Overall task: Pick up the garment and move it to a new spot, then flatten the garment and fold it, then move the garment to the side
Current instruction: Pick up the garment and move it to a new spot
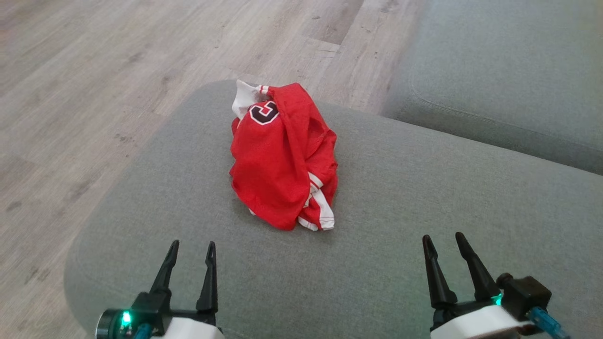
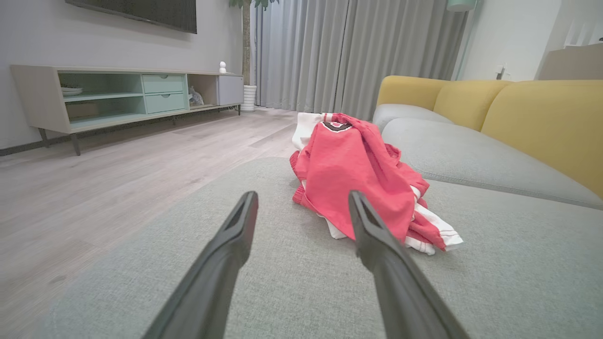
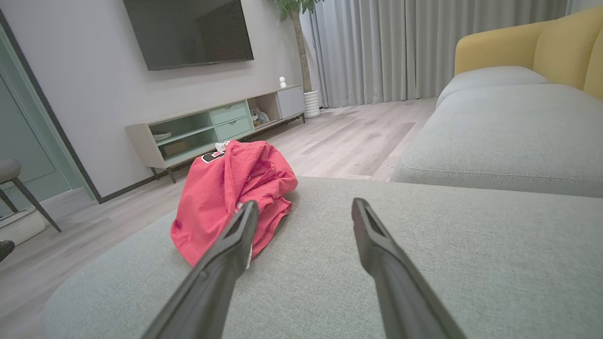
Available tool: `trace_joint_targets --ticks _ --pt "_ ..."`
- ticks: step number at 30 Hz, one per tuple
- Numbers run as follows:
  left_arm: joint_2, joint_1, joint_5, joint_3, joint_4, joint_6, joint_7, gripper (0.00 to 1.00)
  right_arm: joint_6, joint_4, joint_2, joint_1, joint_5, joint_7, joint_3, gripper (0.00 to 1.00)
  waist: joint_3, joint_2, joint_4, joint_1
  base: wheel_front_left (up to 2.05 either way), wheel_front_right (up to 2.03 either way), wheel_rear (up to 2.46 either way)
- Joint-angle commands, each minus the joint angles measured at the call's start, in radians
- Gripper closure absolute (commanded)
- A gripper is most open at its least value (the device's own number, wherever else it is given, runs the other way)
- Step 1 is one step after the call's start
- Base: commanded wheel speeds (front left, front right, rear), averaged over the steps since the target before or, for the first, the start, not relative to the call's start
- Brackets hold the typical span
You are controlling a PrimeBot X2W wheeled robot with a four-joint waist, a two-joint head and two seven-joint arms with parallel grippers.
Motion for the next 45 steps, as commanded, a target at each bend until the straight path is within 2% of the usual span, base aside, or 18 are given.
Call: trace_joint_targets --ticks 1,8,12,15,19,22,27,32,38,39,40,45 --pt "0.003 -0.034 0.008 0.032 -0.032 -0.003 -0.01 0.0 -0.001 -0.029 -0.01 -0.033 0.005 -0.011 0.023 0.0 0.0 0.0 0.001 0.0 0.0 0.0 0.0" --pt "0.026 -0.077 0.027 0.027 -0.032 -0.027 -0.01 0.0 -0.001 -0.034 -0.01 -0.052 -0.004 -0.011 0.031 0.0 0.037 0.0 -0.031 0.0 0.0 0.0 0.0" --pt "0.063 -0.193 0.044 -0.007 -0.005 -0.071 0.016 0.0 -0.001 -0.044 -0.01 -0.066 -0.017 -0.011 0.018 0.0 0.082 0.0 -0.066 0.0 0.0 0.0 0.0" --pt "0.095 -0.327 0.036 -0.042 0.02 -0.102 0.093 0.0 -0.001 -0.055 -0.01 -0.086 -0.032 -0.011 0.006 0.0 0.134 0.0 -0.099 0.0 0.0 0.0 0.0" --pt "0.129 -0.53 -0.032 -0.104 0.073 -0.119 0.23 0.0 -0.001 -0.062 -0.01 -0.126 -0.052 -0.011 -0.005 0.0 0.205 0.0 -0.141 0.0 0.0 0.0 0.0" --pt "0.161 -0.665 -0.145 -0.186 0.126 -0.12 0.354 0.0 -0.001 -0.069 -0.01 -0.157 -0.063 -0.011 -0.006 0.0 0.256 0.0 -0.173 0.0 0.0 0.0 0.0" --pt "0.22 -0.834 -0.293 -0.239 0.24 -0.12 0.522 0.0 -0.001 -0.073 -0.01 -0.206 -0.07 -0.011 0.002 0.0 0.326 0.0 -0.228 0.0 0.0 0.0 0.0" --pt "0.264 -0.926 -0.315 -0.267 0.354 -0.12 0.58 0.0 -0.001 -0.075 -0.01 -0.234 -0.064 -0.011 0.013 0.0 0.365 0.0 -0.274 0.0 0.0 0.0 0.0" --pt "0.275 -0.967 -0.355 -0.284 0.454 -0.12 0.601 0.0 -0.001 -0.079 -0.01 -0.246 -0.068 -0.011 0.017 0.0 0.379 0.0 -0.31 0.0 0.0 0.0 0.0" --pt "0.277 -0.971 -0.36 -0.286 0.466 -0.12 0.598 0.93 -0.001 -0.079 -0.01 -0.246 -0.064 -0.011 0.019 0.0 0.378 0.0 -0.314 0.0 0.0 0.0 0.0" --pt "0.277 -0.974 -0.367 -0.287 0.475 -0.12 0.592 1.0 -0.001 -0.079 -0.01 -0.247 -0.061 -0.011 0.02 0.0 0.377 0.0 -0.317 0.0 0.0 0.0 0.0" --pt "0.273 -0.995 -0.395 -0.285 0.474 -0.121 0.509 1.0 -0.001 -0.071 -0.01 -0.239 -0.048 -0.011 0.018 0.0 0.352 0.0 -0.32 0.0 0.0 0.0 0.0"
